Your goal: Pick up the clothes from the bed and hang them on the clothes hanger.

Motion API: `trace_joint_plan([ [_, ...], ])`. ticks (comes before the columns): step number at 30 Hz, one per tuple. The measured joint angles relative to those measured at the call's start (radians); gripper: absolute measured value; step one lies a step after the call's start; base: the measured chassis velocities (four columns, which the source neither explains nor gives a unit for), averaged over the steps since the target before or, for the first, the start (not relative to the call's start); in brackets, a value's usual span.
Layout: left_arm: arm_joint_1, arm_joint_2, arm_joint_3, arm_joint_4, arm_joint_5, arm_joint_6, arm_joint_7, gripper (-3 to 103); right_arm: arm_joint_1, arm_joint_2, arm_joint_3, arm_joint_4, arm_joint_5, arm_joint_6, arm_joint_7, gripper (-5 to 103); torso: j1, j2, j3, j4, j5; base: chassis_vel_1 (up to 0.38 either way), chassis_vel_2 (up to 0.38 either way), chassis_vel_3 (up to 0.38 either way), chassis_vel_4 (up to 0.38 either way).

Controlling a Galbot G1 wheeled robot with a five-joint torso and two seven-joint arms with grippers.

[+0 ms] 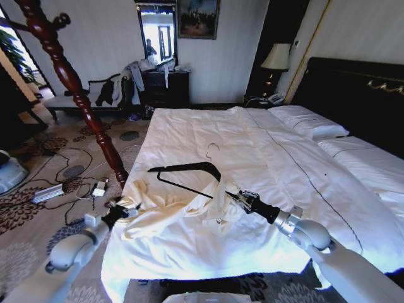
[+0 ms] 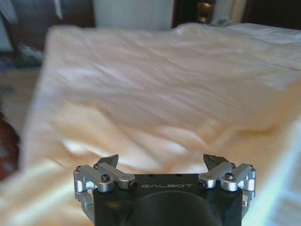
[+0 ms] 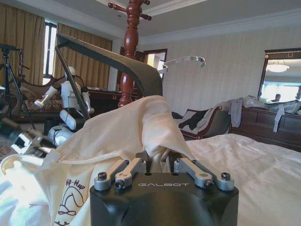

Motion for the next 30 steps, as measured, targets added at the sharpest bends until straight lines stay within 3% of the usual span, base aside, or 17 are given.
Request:
trace_joint_plan([
  [6, 0.011, -0.029, 0.059, 0.003, -0.007, 0.007, -0.016, 103, -0.005, -0.001, 0.007, -0.002, 0.000, 0.001, 0.000, 19, 0.000, 0.000, 0.000, -0.0003, -0.0001, 0.000, 0.000, 0.000, 0.000],
  [9, 0.011, -0.033, 0.069, 0.003, -0.003, 0.004, -0.015, 96, -0.006, -0.001, 0.009, -0.002, 0.000, 0.001, 0.001, 19, 0.000, 0.000, 0.000, -0.0004, 0.0001, 0.000, 0.000, 0.000, 0.000],
  [17, 0.013, -0.045, 0.080, -0.006, 0.001, -0.022, -0.002, 64, -0.009, 0.003, 0.009, -0.003, -0.007, 0.001, 0.001, 19, 0.000, 0.000, 0.000, -0.0003, 0.0001, 0.000, 0.000, 0.000, 0.000],
  [18, 0.013, -0.045, 0.080, -0.006, 0.001, -0.022, -0.002, 64, -0.009, 0.003, 0.009, -0.003, -0.007, 0.001, 0.001, 19, 0.000, 0.000, 0.000, -0.0003, 0.0001, 0.000, 0.000, 0.000, 0.000],
  [20, 0.013, -0.047, 0.080, -0.008, 0.001, -0.033, 0.008, 53, -0.009, 0.003, 0.009, -0.003, -0.008, 0.001, 0.002, 19, 0.000, 0.000, 0.000, -0.0003, 0.0001, 0.000, 0.000, 0.000, 0.000],
  [22, 0.012, -0.048, 0.080, -0.008, 0.001, -0.037, 0.011, 53, -0.009, 0.003, 0.009, -0.002, -0.008, 0.001, 0.002, 19, 0.000, 0.000, 0.000, -0.0003, 0.0001, 0.000, 0.000, 0.000, 0.000],
  [25, 0.002, -0.053, 0.082, -0.007, -0.005, -0.045, 0.020, 36, -0.012, 0.002, 0.009, -0.001, -0.010, 0.001, 0.002, 19, 0.000, 0.000, 0.000, -0.0003, 0.0001, 0.000, 0.000, 0.000, 0.000],
  [27, 0.000, -0.054, 0.083, -0.005, -0.003, -0.046, 0.021, 36, -0.013, 0.002, 0.009, -0.001, -0.010, 0.001, 0.002, 19, 0.000, 0.000, 0.000, -0.0004, 0.0001, 0.000, 0.000, 0.000, 0.000],
  [29, -0.005, -0.054, 0.088, 0.003, 0.016, -0.055, 0.026, 19, -0.014, 0.000, 0.010, 0.001, -0.010, 0.001, 0.003, 19, 0.000, 0.000, 0.000, -0.0003, 0.0001, 0.000, 0.000, 0.000, 0.000],
  [30, -0.005, -0.054, 0.088, 0.004, 0.019, -0.056, 0.026, 19, -0.014, 0.000, 0.011, 0.001, -0.010, 0.001, 0.003, 19, 0.000, 0.000, 0.000, -0.0003, 0.0000, 0.000, 0.000, 0.000, 0.000],
])
